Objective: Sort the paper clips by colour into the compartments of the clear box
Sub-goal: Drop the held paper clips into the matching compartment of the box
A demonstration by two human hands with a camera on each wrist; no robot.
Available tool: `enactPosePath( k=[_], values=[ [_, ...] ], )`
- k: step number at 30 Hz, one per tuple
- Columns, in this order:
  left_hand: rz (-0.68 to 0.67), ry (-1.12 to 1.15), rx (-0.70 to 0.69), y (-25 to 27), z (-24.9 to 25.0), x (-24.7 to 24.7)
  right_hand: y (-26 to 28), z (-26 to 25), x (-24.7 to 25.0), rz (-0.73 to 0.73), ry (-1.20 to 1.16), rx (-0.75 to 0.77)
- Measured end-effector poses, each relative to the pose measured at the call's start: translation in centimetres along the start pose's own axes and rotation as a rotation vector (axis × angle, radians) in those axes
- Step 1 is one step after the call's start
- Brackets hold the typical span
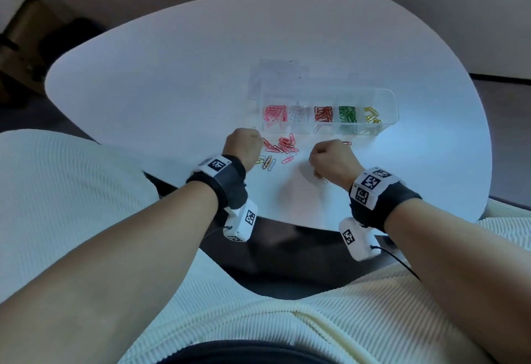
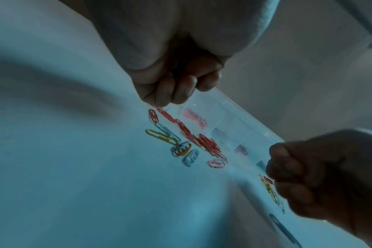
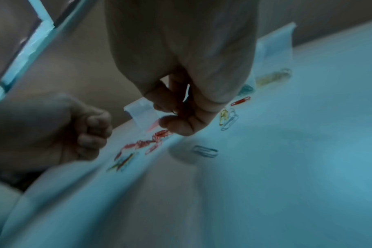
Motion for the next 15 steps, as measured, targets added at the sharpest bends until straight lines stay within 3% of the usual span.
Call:
enactPosePath(
  k=[4, 7, 9, 15],
  values=[
    [-0.031, -0.146, -0.085, -0.1, 0.9, -0.9, 0.1, -0.8, -0.4, 0.016, -0.646, -0.006],
    [-0.134, -0.322, -0.152, 0.2, 0.8, -2.6, 0.3, -2.0, -1.3, -0.036, -0.778, 0.016],
    [-0.181, -0.421, -0.183, 0.0, 0.2, -3.4, 0.2, -2.7, -1.4, -0.061, -0.682, 0.054],
    [-0.193, -0.487, -0.243, 0.2, 0.4, -3.7, -0.4, -2.8, -1.2, -0.01, 0.095, 0.077]
  ],
)
Point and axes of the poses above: each hand's wrist, its own y-axis away from the middle knuckle, its own x-axis out of the back of the hand, z = x × y, the point moved 6 cm from there along -y, towards the middle knuckle, and after that the axes turned 11 degrees about -z, right-handed, at the moved point
